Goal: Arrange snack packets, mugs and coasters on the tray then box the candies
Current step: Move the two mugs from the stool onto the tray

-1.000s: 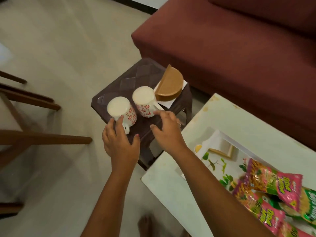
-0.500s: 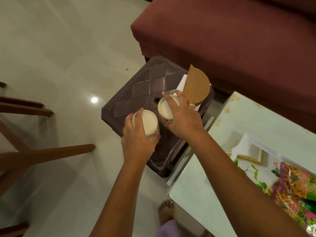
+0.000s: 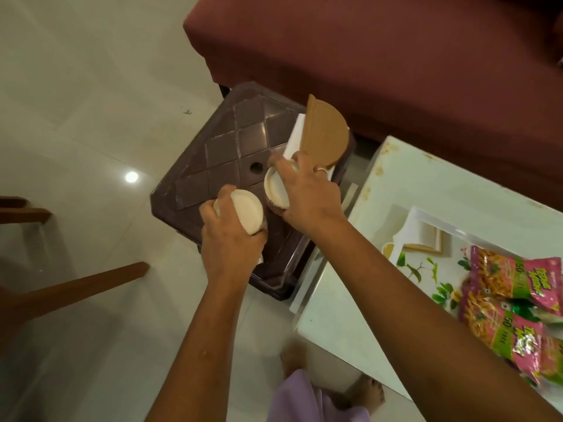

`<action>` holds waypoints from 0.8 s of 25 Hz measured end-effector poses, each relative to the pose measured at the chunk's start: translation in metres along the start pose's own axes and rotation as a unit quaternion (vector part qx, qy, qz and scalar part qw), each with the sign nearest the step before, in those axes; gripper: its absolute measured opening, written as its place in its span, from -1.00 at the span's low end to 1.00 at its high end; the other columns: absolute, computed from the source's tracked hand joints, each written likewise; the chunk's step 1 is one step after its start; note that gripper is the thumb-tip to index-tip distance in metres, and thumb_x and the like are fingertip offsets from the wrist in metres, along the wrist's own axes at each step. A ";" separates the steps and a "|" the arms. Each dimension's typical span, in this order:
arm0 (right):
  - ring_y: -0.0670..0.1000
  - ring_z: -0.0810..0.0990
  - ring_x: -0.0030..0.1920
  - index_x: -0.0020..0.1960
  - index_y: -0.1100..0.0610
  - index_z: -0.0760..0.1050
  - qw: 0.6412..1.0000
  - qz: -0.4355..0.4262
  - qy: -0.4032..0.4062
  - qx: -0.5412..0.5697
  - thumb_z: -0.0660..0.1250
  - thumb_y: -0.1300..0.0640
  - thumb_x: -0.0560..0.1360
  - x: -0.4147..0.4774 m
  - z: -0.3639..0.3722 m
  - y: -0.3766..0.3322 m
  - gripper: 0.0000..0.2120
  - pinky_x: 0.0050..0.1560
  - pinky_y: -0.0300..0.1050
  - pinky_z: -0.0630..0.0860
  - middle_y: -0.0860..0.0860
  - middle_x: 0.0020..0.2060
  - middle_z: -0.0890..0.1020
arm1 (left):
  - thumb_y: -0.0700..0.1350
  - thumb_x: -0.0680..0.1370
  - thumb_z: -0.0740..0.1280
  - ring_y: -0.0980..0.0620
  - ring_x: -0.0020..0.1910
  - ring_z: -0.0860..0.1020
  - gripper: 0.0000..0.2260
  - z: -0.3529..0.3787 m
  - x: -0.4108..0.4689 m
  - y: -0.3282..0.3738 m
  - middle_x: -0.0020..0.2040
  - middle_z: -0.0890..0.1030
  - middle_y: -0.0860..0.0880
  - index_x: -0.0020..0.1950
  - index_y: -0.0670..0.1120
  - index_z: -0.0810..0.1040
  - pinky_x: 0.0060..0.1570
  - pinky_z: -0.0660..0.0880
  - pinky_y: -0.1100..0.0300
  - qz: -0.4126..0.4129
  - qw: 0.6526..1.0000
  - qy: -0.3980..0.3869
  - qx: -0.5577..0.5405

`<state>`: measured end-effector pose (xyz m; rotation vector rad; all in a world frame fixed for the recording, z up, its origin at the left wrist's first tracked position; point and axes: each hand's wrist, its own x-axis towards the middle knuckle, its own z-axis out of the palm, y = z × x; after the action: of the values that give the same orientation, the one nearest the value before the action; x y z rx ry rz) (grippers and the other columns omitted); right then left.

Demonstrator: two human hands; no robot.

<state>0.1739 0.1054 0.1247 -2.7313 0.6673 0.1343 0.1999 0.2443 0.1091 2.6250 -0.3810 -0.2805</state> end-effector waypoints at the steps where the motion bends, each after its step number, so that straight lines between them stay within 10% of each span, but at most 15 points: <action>1: 0.27 0.41 0.24 0.37 -0.14 0.13 1.000 0.008 0.010 0.004 0.50 0.11 0.30 -0.009 -0.002 0.003 -0.21 -0.11 0.06 0.56 0.09 0.36 0.25 | 0.05 0.32 0.52 -0.17 0.18 0.45 -0.23 -0.002 -0.002 0.002 0.28 0.31 -0.17 0.40 0.00 0.18 0.01 0.52 0.00 0.007 1.000 0.001 0.004; 20: 0.26 0.44 0.16 0.30 -0.12 0.21 0.949 0.309 0.023 0.053 0.55 0.15 0.22 -0.134 0.000 0.253 -0.22 -0.06 0.13 0.52 0.09 0.23 0.32 | 0.03 0.27 0.54 -0.05 0.12 0.48 -0.25 0.048 -0.111 0.117 0.24 0.30 0.03 0.33 0.16 0.19 -0.07 0.47 0.13 0.154 0.969 -0.183 -0.059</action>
<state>-0.0618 -0.0486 0.0736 -2.3367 1.4759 0.1716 0.0576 0.1593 0.1375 2.3484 -0.8575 -0.6622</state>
